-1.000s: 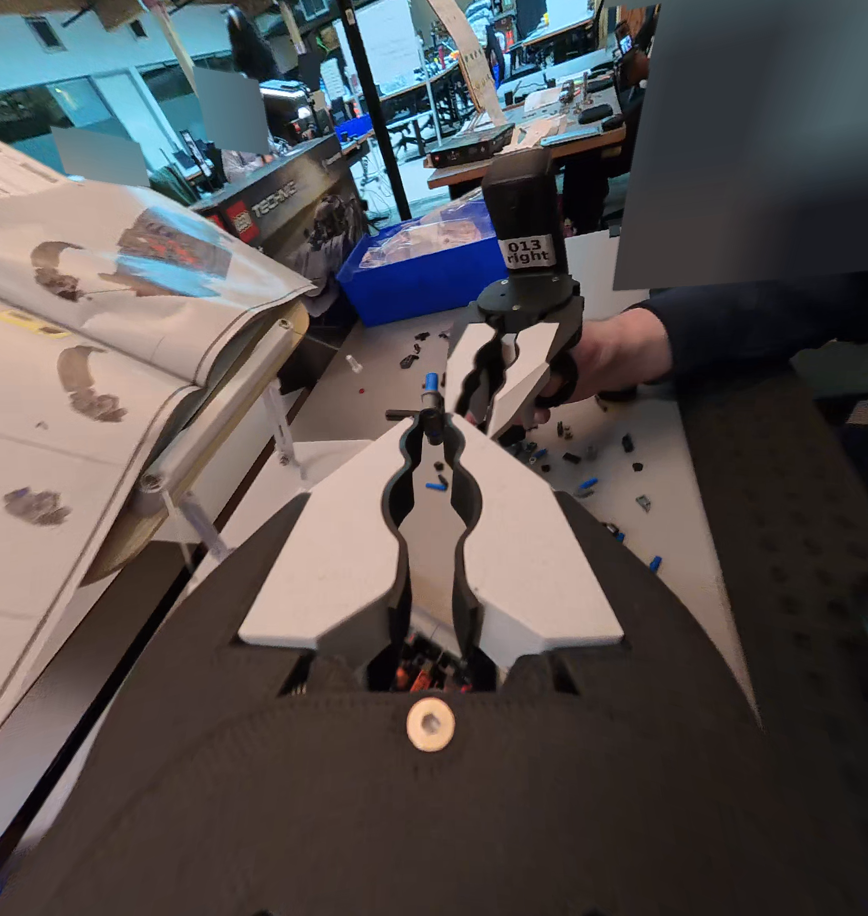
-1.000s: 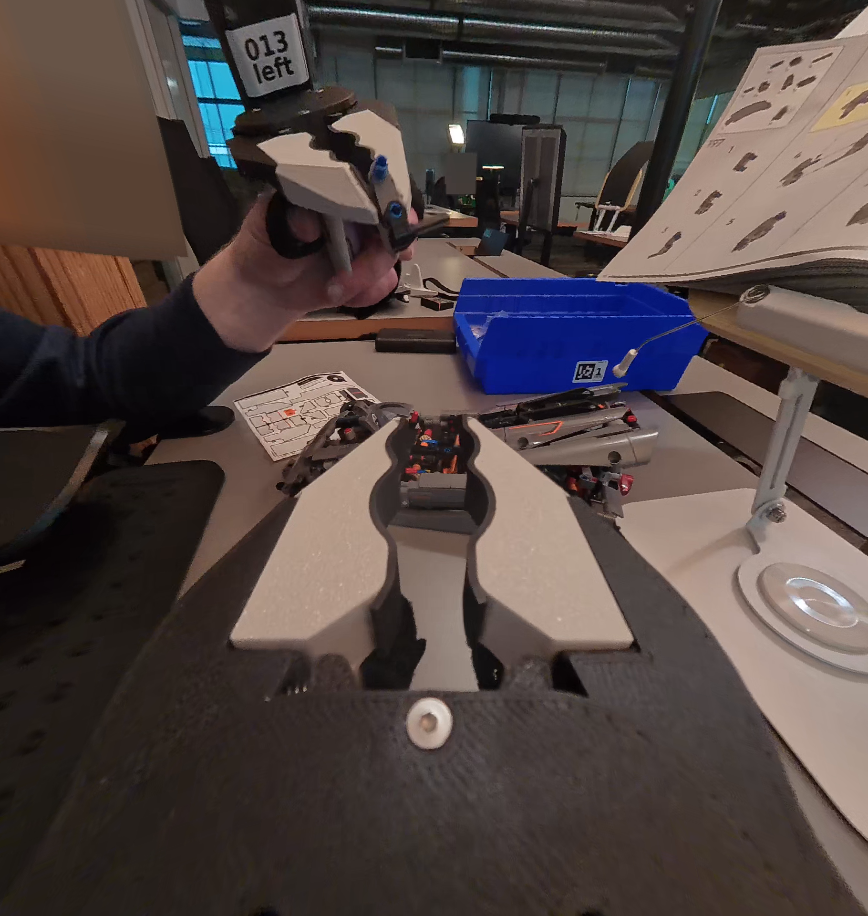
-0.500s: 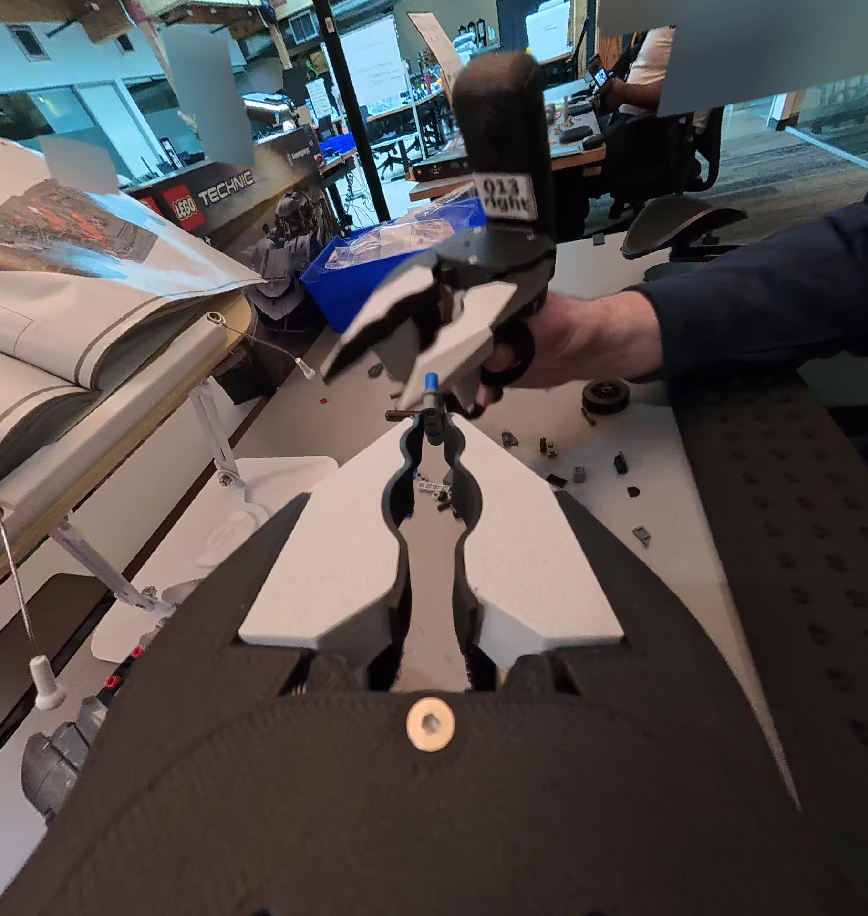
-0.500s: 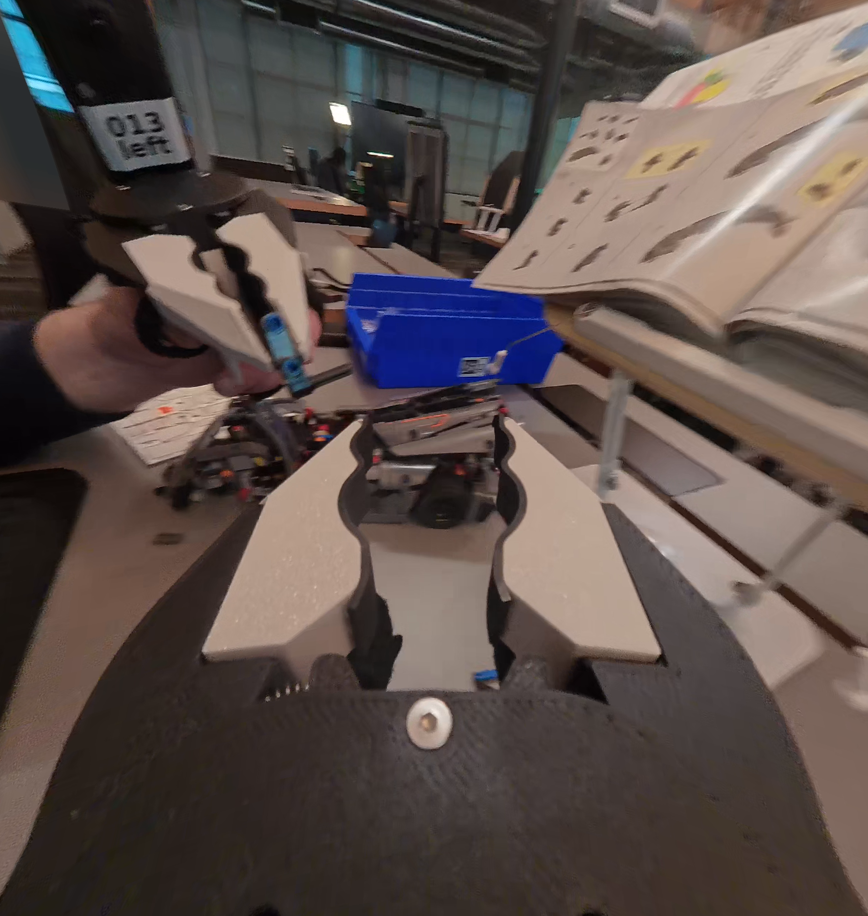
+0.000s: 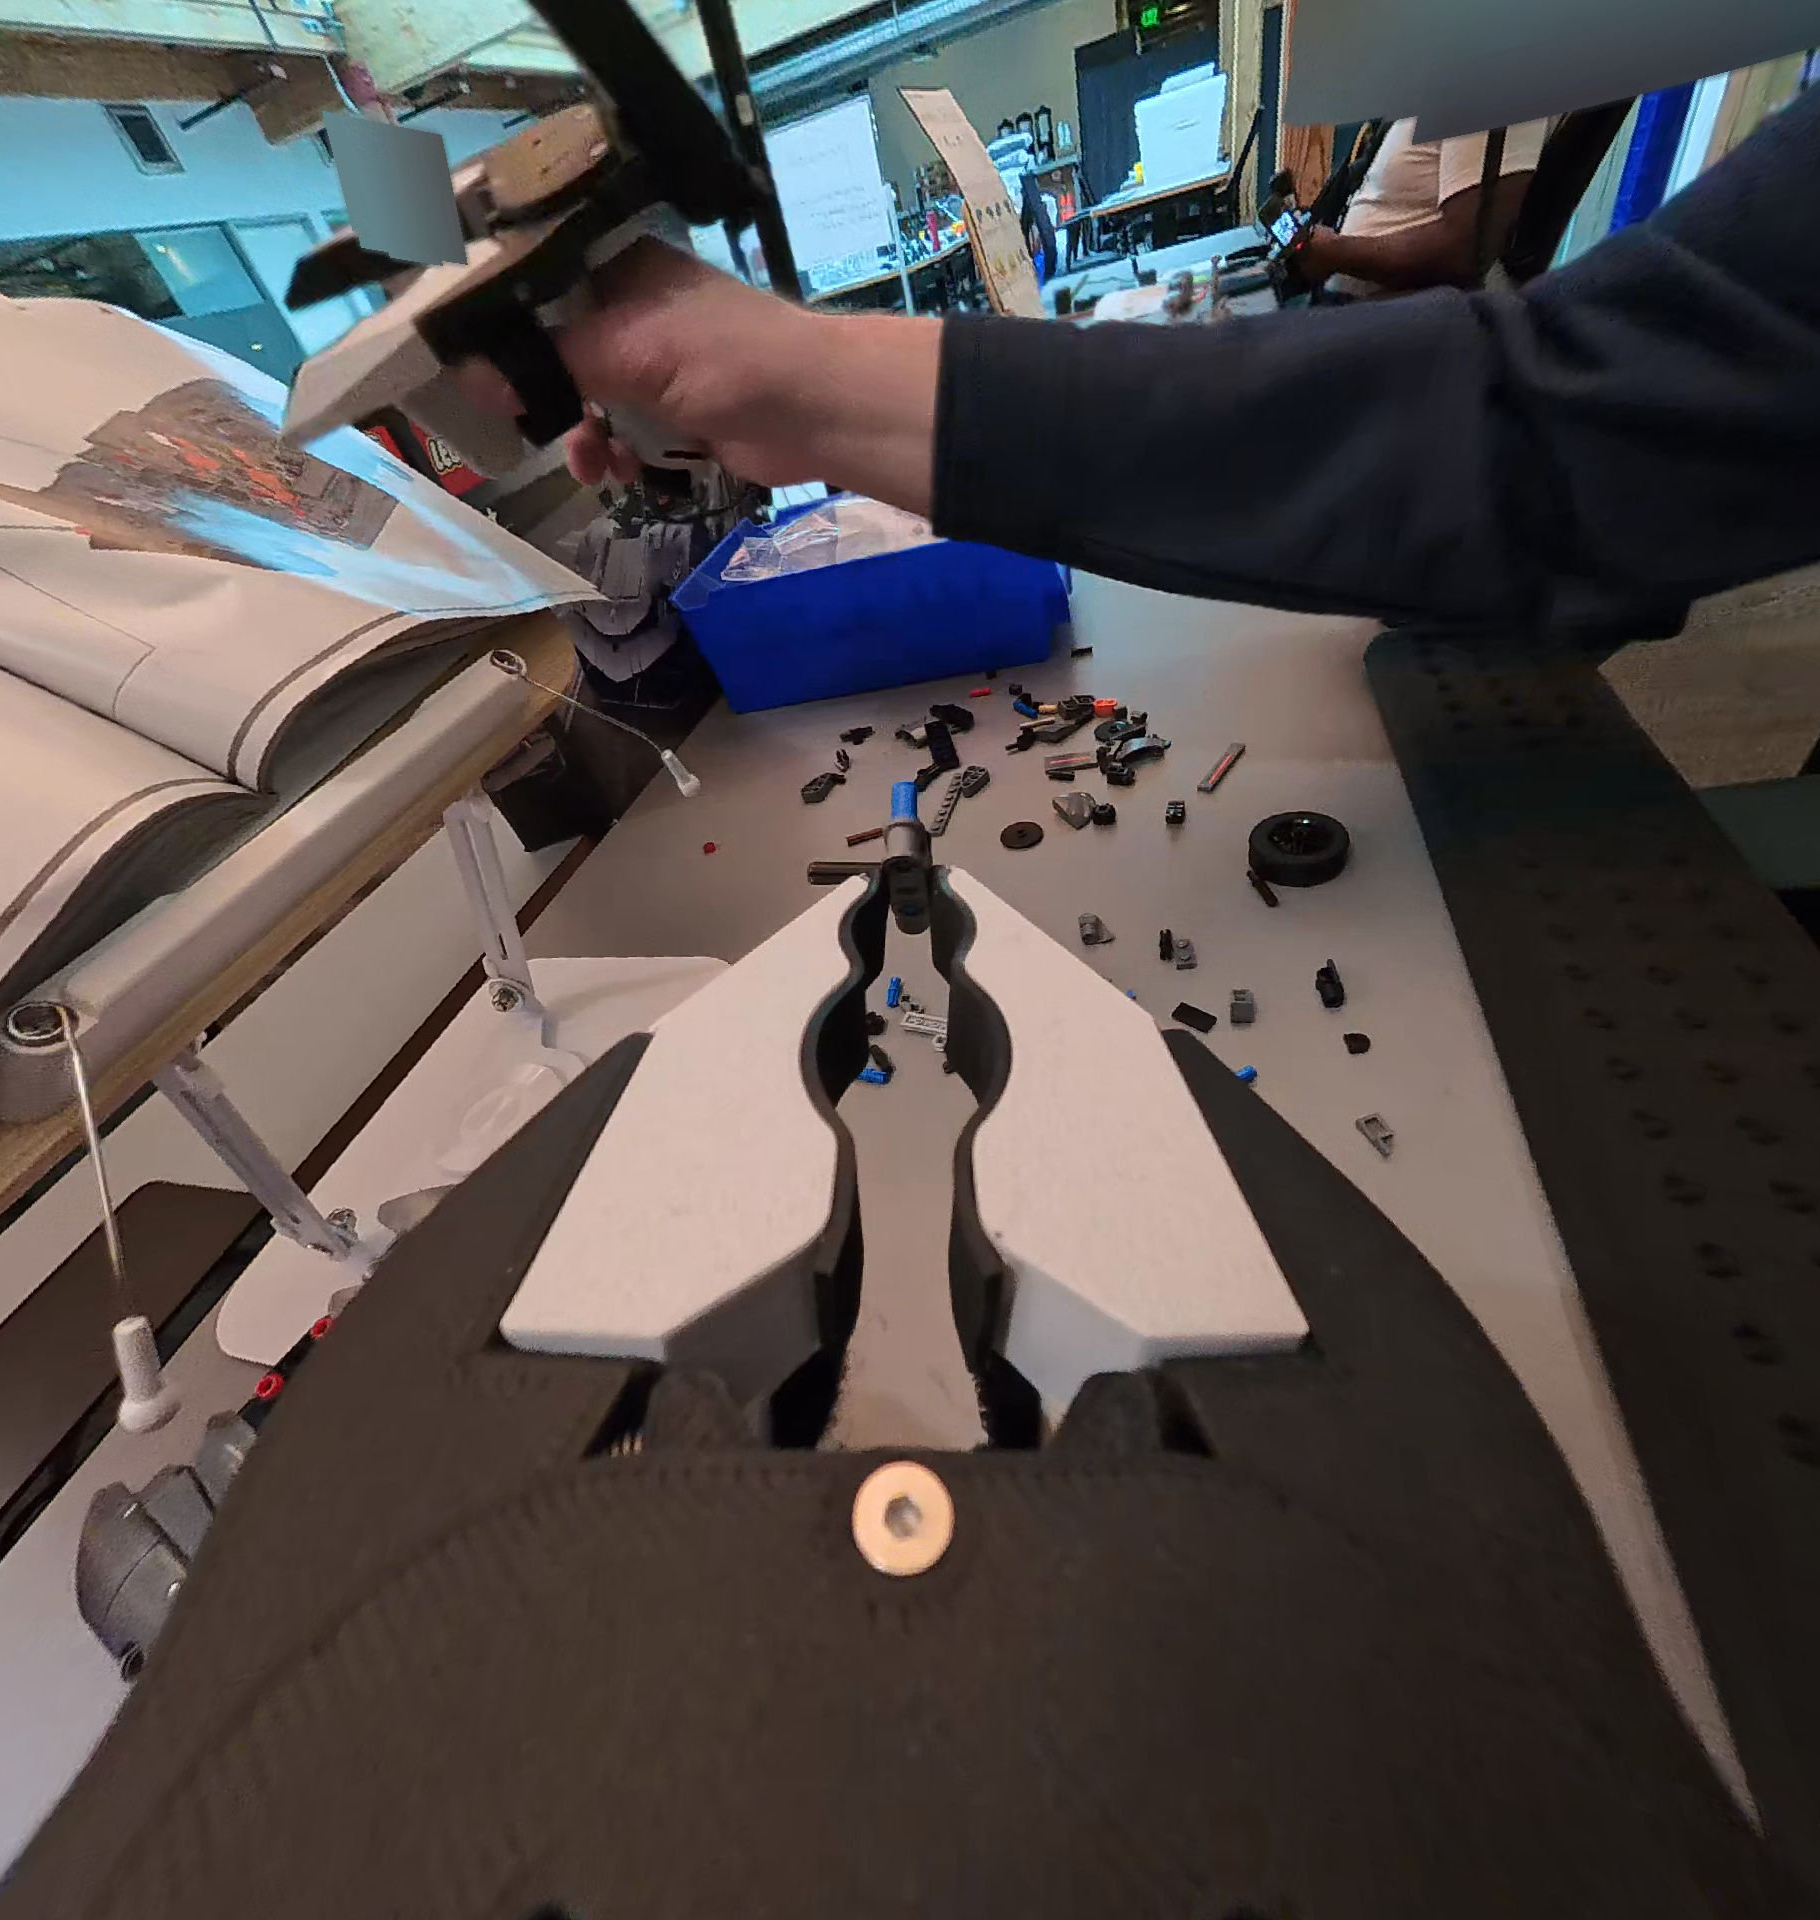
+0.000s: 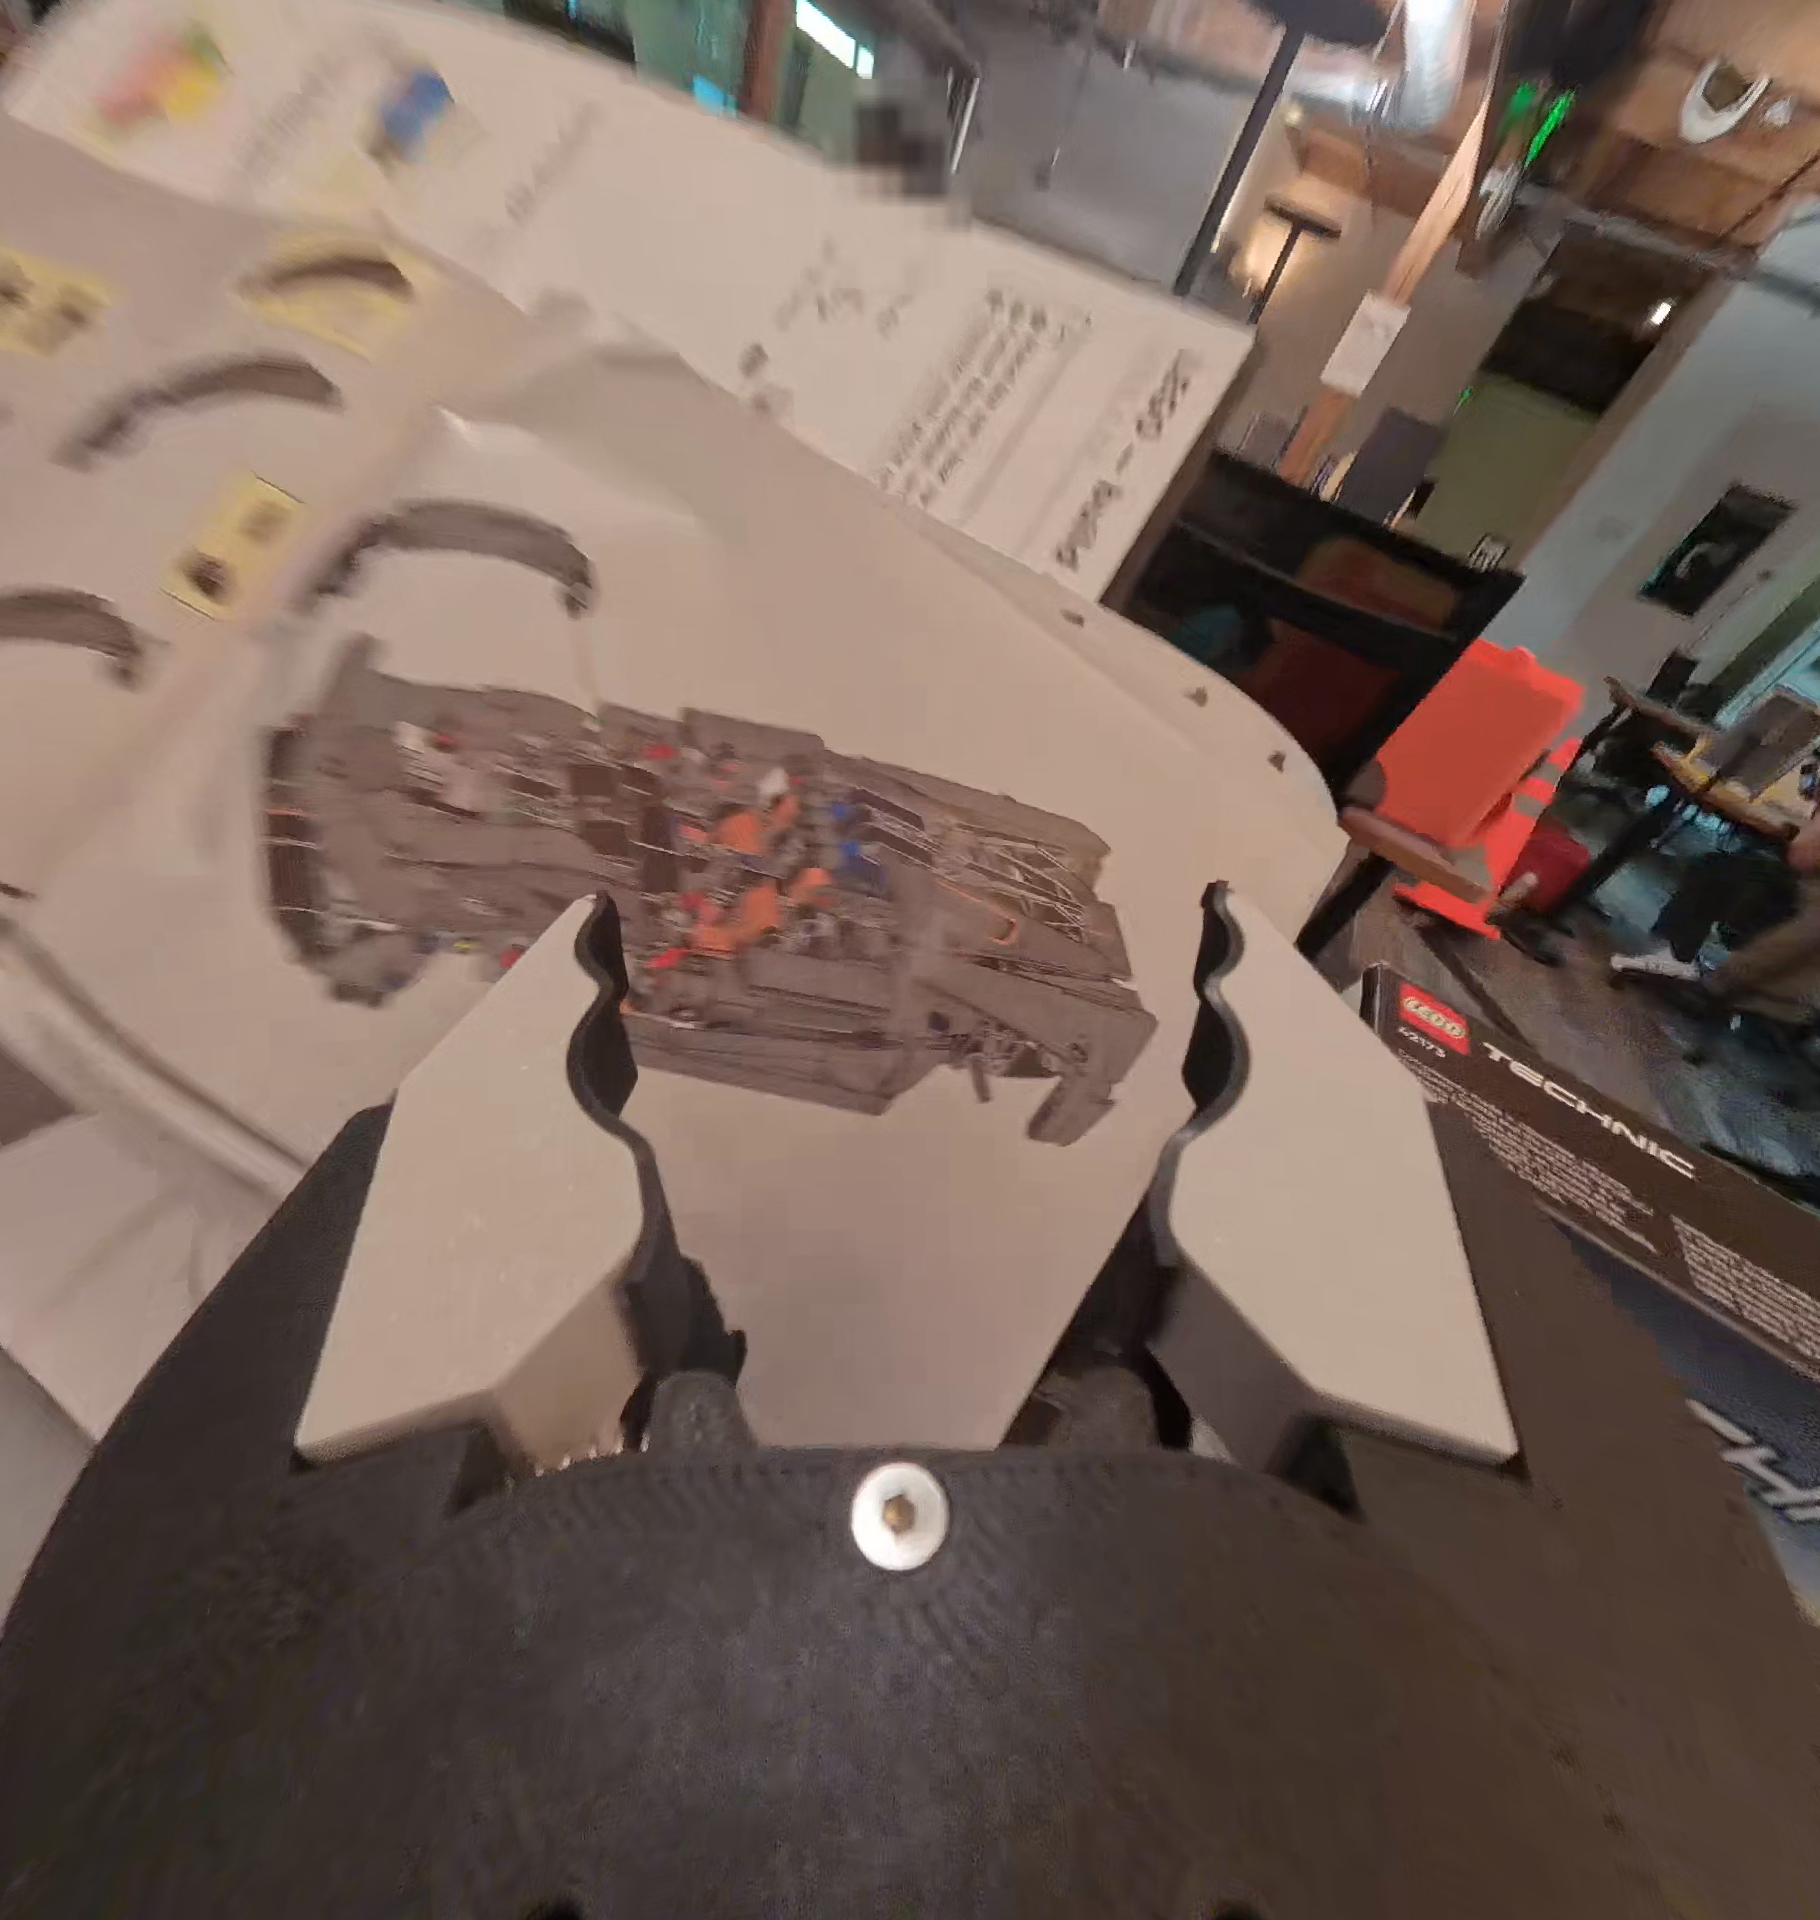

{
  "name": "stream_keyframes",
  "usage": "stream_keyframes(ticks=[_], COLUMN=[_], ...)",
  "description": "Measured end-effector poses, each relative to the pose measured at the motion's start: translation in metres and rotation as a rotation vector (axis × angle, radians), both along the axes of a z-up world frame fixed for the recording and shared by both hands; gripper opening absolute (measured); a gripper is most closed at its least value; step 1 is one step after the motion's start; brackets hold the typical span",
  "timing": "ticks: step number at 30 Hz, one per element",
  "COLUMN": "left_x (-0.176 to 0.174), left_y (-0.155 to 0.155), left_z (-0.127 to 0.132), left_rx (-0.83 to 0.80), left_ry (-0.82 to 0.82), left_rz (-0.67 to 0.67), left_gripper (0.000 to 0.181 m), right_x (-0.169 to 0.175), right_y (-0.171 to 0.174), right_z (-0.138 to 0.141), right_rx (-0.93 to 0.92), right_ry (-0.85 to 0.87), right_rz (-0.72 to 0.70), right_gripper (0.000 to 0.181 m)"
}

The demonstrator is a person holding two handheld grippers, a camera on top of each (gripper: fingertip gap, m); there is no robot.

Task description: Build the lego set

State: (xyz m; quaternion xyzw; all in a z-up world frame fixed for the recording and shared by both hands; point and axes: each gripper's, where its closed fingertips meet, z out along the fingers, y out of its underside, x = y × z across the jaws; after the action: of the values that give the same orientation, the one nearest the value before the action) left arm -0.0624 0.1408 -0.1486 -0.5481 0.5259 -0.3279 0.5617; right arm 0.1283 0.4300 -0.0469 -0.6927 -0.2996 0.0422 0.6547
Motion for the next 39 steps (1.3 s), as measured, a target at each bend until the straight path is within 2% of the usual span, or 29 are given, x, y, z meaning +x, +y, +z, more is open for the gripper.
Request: stream_keyframes(ticks=[3,5,13,19,20,25,31,37,39], left_x=[-0.002,-0.002,-0.002,-0.002,-0.002,-0.003,-0.003,-0.001,-0.002], left_y=[0.002,0.002,0.004,0.003,0.003,0.003,0.003,0.004,0.004], left_z=[0.001,0.001,-0.002,-0.001,-0.001,0.000,0.001,-0.002,-0.002], left_rx=[-0.006,0.001,-0.010,-0.008,-0.008,-0.001,-0.007,-0.018,-0.021], left_ry=[-0.014,-0.005,-0.004,-0.006,-0.006,-0.007,-0.012,-0.011,-0.013], left_rz=[0.005,0.008,0.005,0.006,0.006,0.007,0.004,0.001,0.001], left_gripper=[0.005,0.005,0.005,0.005,0.005,0.005,0.005,0.005,0.005], right_x=[0.005,0.001,-0.003,0.005,0.005,-0.004,-0.040,-0.113,-0.144], right_y=[0.028,0.031,0.021,0.016,0.013,-0.011,-0.051,-0.102,-0.120], right_z=[-0.021,-0.027,-0.016,-0.018,-0.018,-0.007,0.016,0.050,0.062], right_rx=[-0.114,-0.162,-0.030,-0.029,-0.044,-0.082,-0.190,-0.278,-0.293], right_ry=[-0.019,0.006,-0.144,-0.205,-0.191,-0.149,-0.046,0.042,0.067], right_rz=[0.008,0.055,0.019,-0.029,-0.016,0.094,0.336,0.633,0.737], right_gripper=[0.108,0.102,0.058,0.049,0.040,0.005,0.004,0.005,0.011])
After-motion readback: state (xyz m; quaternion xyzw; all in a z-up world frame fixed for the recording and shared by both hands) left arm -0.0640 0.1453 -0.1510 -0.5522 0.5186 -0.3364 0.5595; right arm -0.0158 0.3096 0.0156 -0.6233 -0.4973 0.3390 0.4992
